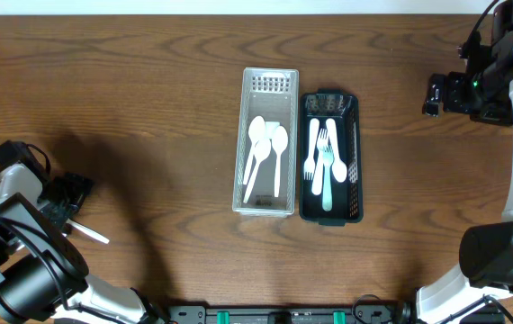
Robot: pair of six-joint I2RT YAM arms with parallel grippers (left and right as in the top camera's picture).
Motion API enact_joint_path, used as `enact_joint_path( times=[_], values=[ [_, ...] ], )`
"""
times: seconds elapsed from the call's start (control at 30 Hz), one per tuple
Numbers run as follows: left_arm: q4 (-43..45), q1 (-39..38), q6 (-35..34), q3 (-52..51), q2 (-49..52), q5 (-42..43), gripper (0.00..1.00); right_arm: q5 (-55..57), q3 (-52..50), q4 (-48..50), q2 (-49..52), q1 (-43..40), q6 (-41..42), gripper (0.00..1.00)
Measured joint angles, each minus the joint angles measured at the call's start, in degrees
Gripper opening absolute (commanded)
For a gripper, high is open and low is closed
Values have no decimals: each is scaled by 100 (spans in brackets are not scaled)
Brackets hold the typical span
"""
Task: Pack container
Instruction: 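Grasp the last white spoon on the table with the left gripper, then place the last spoon into the white basket with the left gripper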
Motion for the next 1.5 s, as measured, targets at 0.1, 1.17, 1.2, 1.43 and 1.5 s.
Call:
enact_joint_path(
  times=[0.1,1.17,1.2,1.43,1.5],
  values=[
    [42,4,-11,-17,-7,42,76,0,0,2,0,0,0,99],
    [-876,-1432,385,197,-761,17,6,0,0,20,0,0,0,99],
    [-955,-1707,452,328,-964,22,6,0,0,20,0,0,0,99],
    [-1576,-4214,1082,1808,-2052,31,6,0,0,61,0,0,0,99],
    [-1639,-4865,1266,2153,-2094,33,6,0,0,70,0,0,0,99]
  ],
)
